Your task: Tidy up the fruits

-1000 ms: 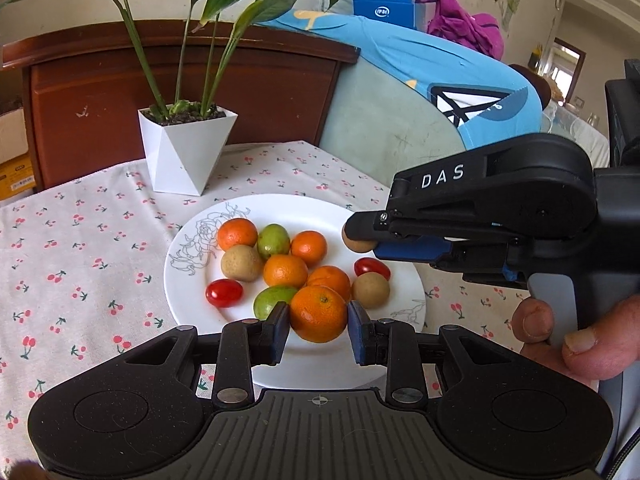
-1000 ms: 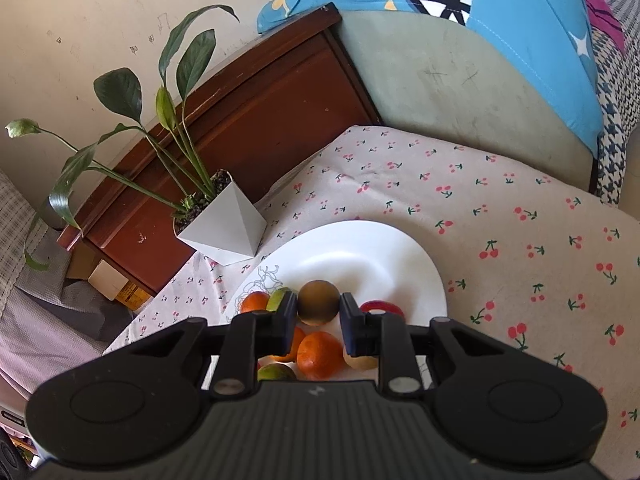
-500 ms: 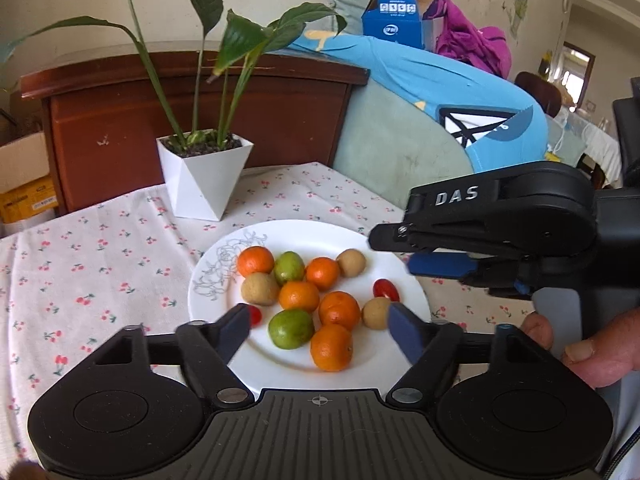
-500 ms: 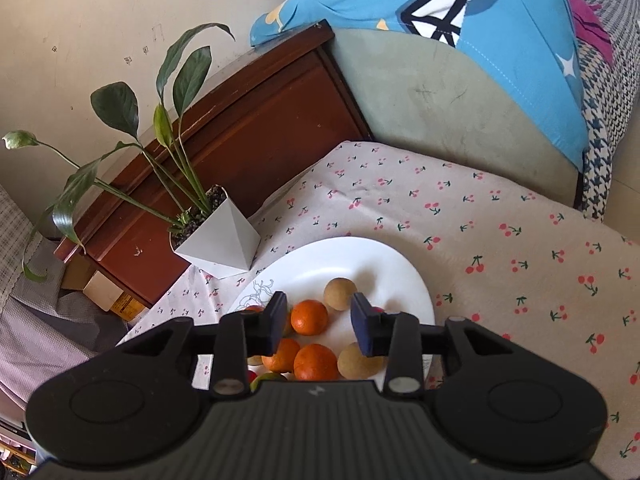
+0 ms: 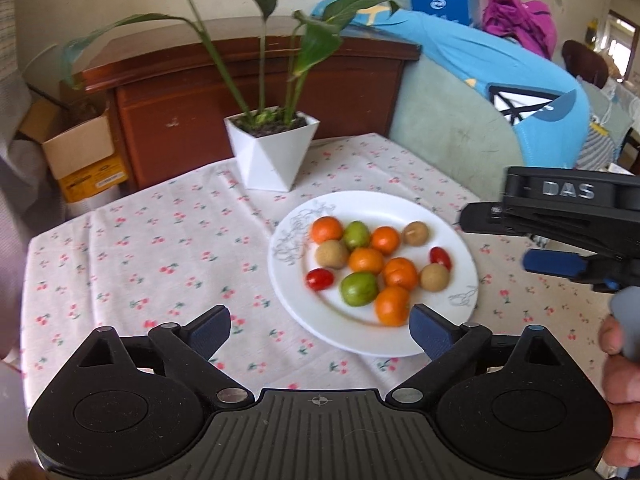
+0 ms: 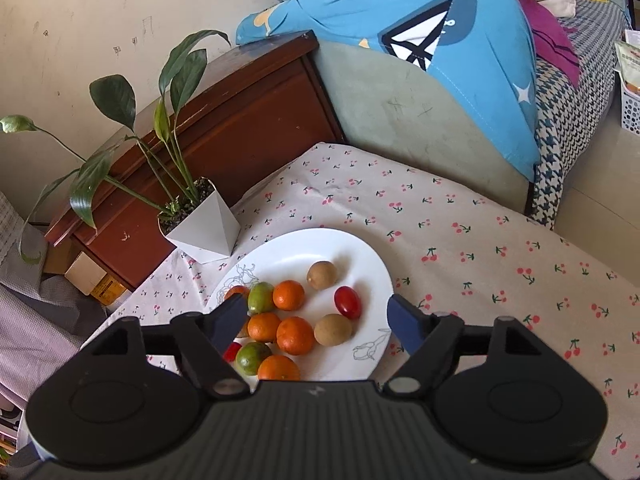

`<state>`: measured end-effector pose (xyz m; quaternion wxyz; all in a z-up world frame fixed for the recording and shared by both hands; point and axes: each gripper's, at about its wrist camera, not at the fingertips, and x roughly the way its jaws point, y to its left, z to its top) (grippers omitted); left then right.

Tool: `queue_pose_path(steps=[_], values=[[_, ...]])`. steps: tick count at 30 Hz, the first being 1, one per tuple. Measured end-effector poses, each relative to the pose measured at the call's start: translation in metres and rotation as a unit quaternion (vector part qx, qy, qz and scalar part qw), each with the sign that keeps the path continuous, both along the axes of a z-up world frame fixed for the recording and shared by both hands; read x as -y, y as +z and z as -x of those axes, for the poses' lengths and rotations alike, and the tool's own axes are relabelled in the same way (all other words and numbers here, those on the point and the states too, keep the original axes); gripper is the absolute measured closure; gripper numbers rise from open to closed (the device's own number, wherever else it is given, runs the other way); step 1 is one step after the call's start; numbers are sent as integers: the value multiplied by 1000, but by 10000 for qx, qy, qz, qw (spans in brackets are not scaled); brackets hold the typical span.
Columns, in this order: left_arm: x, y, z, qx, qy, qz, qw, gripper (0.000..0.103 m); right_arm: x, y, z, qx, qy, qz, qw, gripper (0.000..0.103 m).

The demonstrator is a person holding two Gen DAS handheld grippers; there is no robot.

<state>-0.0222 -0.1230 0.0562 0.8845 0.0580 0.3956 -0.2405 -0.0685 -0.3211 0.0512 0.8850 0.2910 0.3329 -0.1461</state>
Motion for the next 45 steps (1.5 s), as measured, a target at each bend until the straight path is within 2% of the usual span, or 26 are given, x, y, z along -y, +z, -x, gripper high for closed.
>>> queue_pose_path(steps=[3, 5, 7, 12, 18, 28, 45], values=[[-9, 3, -2, -125, 174, -118, 9997, 6, -6, 4, 9, -22, 54, 53, 10000, 23], [-13, 5, -3, -192, 263, -185, 9993, 5, -12, 5, 15, -101, 83, 143, 9998, 18], [-16, 6, -4, -265, 369, -265, 9986, 5, -16, 5, 20, -190, 59, 223, 9996, 7], [-22, 8, -7, -406, 593, -344, 9968, 5, -21, 4, 26, -398, 19, 310, 9987, 2], [-17, 8, -11, -309, 726, -488, 9957, 5, -24, -3, 23, -663, -38, 538, 9963, 2], [-15, 0, -19, -455, 1021, -519, 9924, 5, -35, -11, 15, -898, 143, 982, 9910, 2], [-14, -10, -23, -485, 1259, -688, 9885, 5, -48, -22, 5, -1127, 375, 960, 9883, 2]])
